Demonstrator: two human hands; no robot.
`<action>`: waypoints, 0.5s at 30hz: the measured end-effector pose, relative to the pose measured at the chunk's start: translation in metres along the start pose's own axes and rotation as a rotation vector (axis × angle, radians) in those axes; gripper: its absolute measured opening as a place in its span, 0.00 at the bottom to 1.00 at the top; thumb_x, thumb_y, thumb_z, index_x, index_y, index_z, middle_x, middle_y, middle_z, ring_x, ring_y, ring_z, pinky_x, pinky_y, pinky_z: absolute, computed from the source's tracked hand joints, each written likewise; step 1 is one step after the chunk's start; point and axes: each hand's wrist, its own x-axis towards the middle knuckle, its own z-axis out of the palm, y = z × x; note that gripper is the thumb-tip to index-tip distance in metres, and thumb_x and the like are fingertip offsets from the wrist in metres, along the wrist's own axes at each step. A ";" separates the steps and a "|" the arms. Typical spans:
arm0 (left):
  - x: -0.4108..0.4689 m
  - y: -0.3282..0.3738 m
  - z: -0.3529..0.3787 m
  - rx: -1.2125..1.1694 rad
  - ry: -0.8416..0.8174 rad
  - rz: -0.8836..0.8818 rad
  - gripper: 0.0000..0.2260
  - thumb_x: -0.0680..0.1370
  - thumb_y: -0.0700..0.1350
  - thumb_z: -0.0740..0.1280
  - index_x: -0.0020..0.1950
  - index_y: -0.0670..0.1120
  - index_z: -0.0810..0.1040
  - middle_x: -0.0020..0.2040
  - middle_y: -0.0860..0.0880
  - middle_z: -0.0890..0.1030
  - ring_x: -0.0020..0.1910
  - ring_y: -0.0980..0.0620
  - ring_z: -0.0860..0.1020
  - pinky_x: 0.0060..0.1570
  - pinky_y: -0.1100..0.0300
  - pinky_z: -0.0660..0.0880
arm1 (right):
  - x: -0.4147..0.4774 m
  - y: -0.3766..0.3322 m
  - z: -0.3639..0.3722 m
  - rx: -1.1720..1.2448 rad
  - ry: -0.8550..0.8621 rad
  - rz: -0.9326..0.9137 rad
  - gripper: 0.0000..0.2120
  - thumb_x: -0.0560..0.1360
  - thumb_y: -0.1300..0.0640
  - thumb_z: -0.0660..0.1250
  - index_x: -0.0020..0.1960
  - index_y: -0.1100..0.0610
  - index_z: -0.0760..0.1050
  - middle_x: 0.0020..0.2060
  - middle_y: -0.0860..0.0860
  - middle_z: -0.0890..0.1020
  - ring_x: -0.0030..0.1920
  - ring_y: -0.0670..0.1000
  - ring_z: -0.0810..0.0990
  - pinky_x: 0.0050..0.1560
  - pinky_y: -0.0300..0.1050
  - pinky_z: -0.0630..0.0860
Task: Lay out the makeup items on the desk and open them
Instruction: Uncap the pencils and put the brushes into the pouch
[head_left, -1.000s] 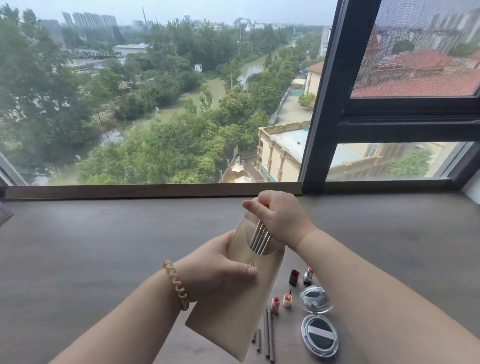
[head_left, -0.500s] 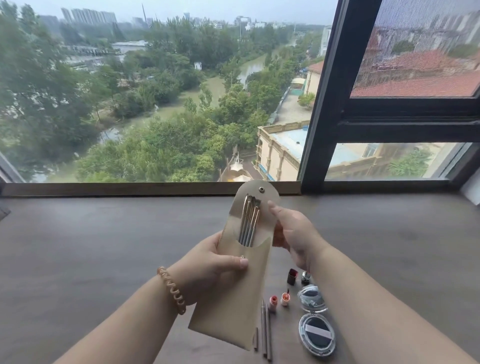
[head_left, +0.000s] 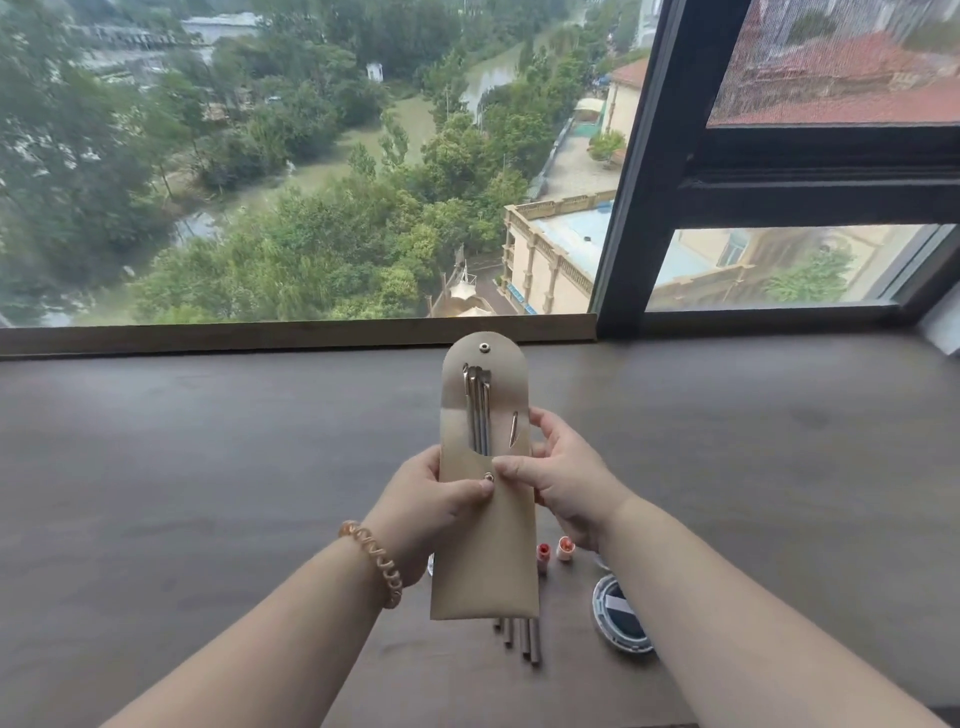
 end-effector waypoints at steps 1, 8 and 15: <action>0.003 -0.006 0.002 0.012 0.011 -0.023 0.11 0.73 0.33 0.69 0.55 0.39 0.78 0.49 0.39 0.84 0.45 0.42 0.83 0.41 0.52 0.81 | 0.001 0.007 -0.003 0.002 0.035 0.008 0.29 0.72 0.69 0.69 0.68 0.55 0.64 0.47 0.62 0.83 0.42 0.55 0.83 0.40 0.46 0.78; 0.009 -0.029 0.026 -0.004 -0.058 -0.071 0.09 0.74 0.36 0.69 0.54 0.39 0.78 0.48 0.41 0.85 0.43 0.46 0.84 0.35 0.56 0.80 | -0.013 0.030 -0.037 0.085 0.018 0.082 0.34 0.65 0.62 0.76 0.66 0.47 0.67 0.50 0.64 0.82 0.47 0.62 0.81 0.47 0.58 0.74; 0.026 -0.036 0.062 0.097 -0.014 -0.085 0.06 0.75 0.40 0.69 0.50 0.41 0.76 0.43 0.42 0.80 0.32 0.49 0.79 0.27 0.62 0.75 | -0.024 0.029 -0.079 0.201 0.212 -0.007 0.19 0.75 0.70 0.64 0.64 0.57 0.69 0.45 0.55 0.84 0.42 0.56 0.83 0.47 0.58 0.80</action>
